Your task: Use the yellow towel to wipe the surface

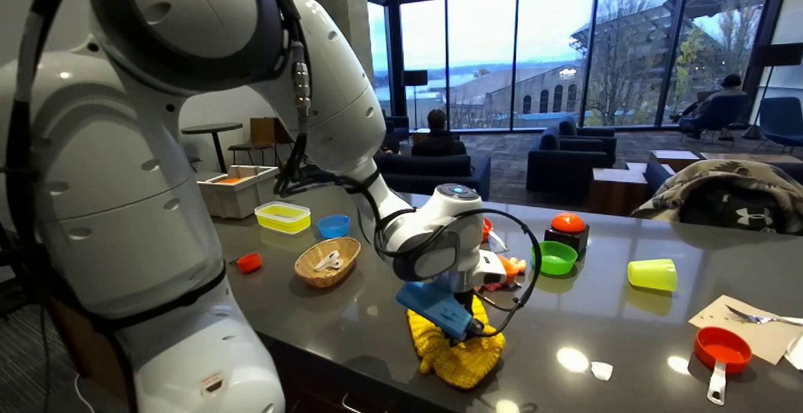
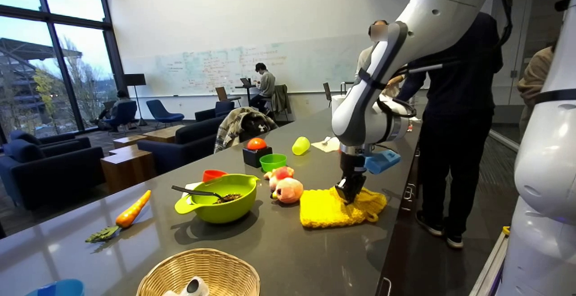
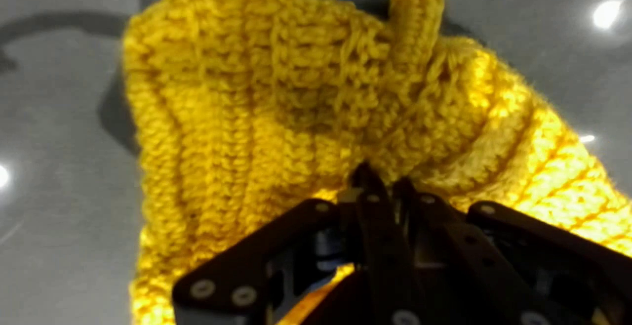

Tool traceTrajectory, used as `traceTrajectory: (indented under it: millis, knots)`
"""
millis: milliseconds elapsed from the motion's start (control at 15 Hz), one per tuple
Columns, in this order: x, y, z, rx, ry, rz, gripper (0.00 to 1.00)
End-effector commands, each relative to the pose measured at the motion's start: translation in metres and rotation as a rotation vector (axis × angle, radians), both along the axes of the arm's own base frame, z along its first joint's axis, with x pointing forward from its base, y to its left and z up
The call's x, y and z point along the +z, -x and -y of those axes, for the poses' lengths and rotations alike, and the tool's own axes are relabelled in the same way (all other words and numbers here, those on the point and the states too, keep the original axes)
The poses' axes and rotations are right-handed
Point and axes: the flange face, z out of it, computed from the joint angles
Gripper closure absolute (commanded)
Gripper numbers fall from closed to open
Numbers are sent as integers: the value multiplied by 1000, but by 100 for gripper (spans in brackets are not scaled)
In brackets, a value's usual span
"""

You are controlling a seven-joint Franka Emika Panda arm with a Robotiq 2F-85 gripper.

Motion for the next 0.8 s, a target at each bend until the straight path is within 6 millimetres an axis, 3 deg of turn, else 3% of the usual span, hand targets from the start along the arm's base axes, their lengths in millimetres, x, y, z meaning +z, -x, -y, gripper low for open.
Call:
traceTrajectory:
  millis: [0, 267, 467, 733]
  knots:
    - [-5, 7, -31, 71, -17, -24, 98]
    - [-11, 8, -34, 82, -11, -34, 98]
    - [-20, 9, -13, 37, -3, -49, 98]
    - [-26, -2, 31, -59, -6, -56, 98]
